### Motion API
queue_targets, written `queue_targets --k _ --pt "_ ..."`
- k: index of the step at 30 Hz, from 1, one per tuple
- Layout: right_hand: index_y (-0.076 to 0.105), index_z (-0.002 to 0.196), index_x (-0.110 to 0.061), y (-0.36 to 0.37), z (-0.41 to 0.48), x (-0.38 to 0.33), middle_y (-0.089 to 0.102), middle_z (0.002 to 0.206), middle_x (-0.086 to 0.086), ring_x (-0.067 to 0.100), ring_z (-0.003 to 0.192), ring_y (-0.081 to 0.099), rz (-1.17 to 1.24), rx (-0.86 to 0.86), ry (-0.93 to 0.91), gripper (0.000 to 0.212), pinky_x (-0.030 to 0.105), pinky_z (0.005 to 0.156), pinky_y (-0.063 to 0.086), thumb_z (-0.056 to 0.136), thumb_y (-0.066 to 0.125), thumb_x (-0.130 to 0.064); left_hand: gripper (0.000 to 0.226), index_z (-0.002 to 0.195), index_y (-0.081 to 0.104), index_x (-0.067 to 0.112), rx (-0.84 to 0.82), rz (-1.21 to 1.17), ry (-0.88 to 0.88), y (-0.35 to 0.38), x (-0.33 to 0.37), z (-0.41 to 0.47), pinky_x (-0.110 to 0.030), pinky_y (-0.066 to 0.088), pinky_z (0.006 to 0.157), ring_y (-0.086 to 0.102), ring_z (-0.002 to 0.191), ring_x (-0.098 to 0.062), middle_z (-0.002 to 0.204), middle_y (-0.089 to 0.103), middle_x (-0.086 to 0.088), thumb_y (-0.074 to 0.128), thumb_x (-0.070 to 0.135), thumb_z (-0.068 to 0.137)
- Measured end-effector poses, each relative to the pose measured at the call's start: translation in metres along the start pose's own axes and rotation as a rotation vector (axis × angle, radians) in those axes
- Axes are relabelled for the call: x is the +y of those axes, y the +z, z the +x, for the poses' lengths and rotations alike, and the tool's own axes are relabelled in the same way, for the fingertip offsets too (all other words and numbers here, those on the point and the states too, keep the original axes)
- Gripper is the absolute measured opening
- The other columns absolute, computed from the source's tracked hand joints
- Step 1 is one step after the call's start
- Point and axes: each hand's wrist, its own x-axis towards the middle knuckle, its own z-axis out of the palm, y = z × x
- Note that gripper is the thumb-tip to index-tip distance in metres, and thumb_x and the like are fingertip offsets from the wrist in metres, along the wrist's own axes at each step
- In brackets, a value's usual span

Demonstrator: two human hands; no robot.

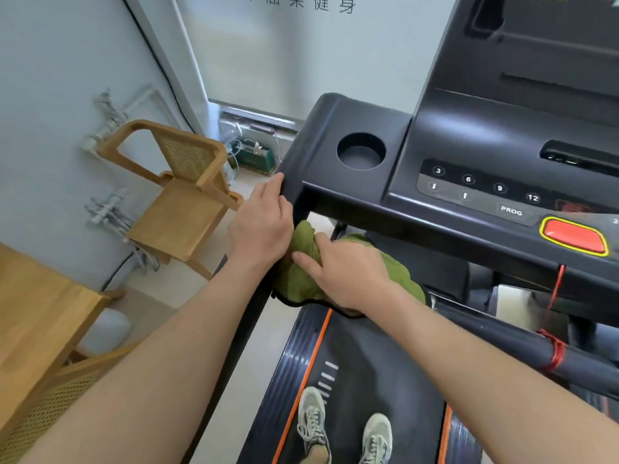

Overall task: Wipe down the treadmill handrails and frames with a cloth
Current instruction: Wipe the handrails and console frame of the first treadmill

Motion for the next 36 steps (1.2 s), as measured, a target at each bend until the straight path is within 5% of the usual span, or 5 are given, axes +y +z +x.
queue_targets --k 5,10,17,24,36 --pt "0.050 0.107 -0.025 -0.020 -0.085 0.082 0.066 0.099 0.005 0.032 0.099 0.062 -0.069 -0.131 0.202 0.067 0.038 0.069 0.041 0.087 0.013 -0.077 0.044 0.130 0.056 0.009 0.072 0.353 0.329 0.004 -0.001 -0.006 -0.051 0.041 0.100 0.046 0.125 -0.035 0.137 0.051 -0.018 0.045 0.023 0.090" --pt "0.063 0.101 -0.022 -0.036 -0.143 0.130 0.068 0.106 0.010 0.034 0.105 0.060 -0.068 -0.146 0.419 0.064 0.043 0.087 0.049 0.098 0.012 -0.060 0.036 0.108 0.070 0.013 -0.106 -0.029 0.485 0.026 0.030 -0.061 -0.040 0.045 0.094 0.058 0.108 -0.026 0.115 0.065 -0.004 0.042 0.024 0.088" --pt "0.056 0.096 -0.018 -0.035 -0.172 0.136 0.068 0.092 0.007 0.030 0.089 0.064 -0.199 0.047 0.446 0.048 0.036 0.063 0.041 0.102 0.022 -0.051 0.049 0.120 0.065 0.015 -0.281 -0.011 0.731 0.088 0.119 -0.135 -0.053 0.040 0.103 0.060 0.111 -0.021 0.114 0.067 -0.001 0.042 0.049 0.093" --pt "0.055 0.088 -0.015 -0.027 -0.164 0.120 0.065 0.075 0.008 0.036 0.072 0.063 -0.096 0.220 0.354 0.048 0.037 0.058 0.038 0.098 0.022 -0.047 0.025 0.079 0.060 0.017 -0.369 -0.320 0.413 0.082 0.139 -0.130 -0.039 0.046 0.082 0.053 0.082 -0.017 0.082 0.058 0.007 0.060 0.042 0.079" --pt "0.059 0.122 -0.023 -0.013 0.007 -0.027 0.069 0.111 0.005 0.029 0.102 0.062 0.739 0.202 0.267 0.028 0.039 0.084 0.047 0.099 0.043 -0.026 0.030 0.113 0.046 0.019 -0.025 -0.076 -0.017 -0.014 0.026 -0.074 -0.034 0.040 0.059 0.059 0.078 -0.021 0.086 0.061 0.005 0.058 0.012 0.086"
